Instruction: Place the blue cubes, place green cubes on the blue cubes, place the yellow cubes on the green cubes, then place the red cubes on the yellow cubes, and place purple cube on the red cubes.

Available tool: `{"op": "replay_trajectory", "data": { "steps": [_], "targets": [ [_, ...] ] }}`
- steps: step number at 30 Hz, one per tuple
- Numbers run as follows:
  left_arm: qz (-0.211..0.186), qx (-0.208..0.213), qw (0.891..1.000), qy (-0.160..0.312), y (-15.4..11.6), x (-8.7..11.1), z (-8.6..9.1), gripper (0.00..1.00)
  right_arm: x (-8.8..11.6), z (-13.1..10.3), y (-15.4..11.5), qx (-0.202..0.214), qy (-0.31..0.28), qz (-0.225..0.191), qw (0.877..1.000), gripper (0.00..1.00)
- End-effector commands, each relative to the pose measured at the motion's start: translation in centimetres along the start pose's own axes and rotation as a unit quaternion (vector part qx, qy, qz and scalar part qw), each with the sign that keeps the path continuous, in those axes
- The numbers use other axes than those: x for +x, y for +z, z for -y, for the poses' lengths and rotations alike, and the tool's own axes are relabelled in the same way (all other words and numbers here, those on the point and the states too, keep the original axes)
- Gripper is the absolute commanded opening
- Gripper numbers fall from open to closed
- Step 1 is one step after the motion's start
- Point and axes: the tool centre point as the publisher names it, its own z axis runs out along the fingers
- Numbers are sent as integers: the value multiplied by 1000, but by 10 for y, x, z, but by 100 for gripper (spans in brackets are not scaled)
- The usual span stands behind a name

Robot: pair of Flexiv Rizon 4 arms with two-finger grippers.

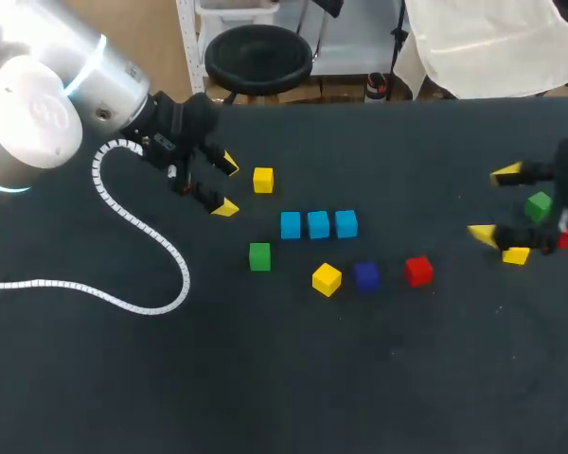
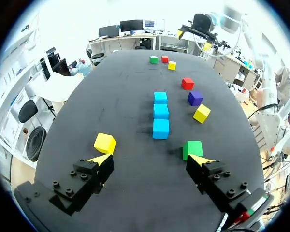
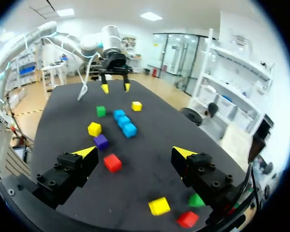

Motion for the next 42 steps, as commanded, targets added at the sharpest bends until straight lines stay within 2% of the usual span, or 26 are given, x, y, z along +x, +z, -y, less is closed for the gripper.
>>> {"op": "replay_trajectory", "data": {
  "steps": [1,18,21,27,31,35,42],
  "targets": [
    [0,1,1000,1,0,1,-1,100,-6,-1,-59,11,-4,-40,999,100],
    [0,1,1000,1,0,1,-1,100,-6,-1,-59,11,-4,-40,999,100],
    [0,1,1000,1,0,1,-1,100,9,15,-75,44,17,-40,998,100],
    [0,1,1000,1,0,1,-1,100,30,41,-91,70,51,-17,996,100],
    [0,1,1000,1,0,1,-1,100,41,57,-94,79,52,-25,995,100],
    [0,1,1000,1,0,1,-1,100,51,78,-90,65,61,-16,996,100],
    [0,1,1000,1,0,1,-1,100,54,106,-65,20,89,-13,996,100]
  ]
}}
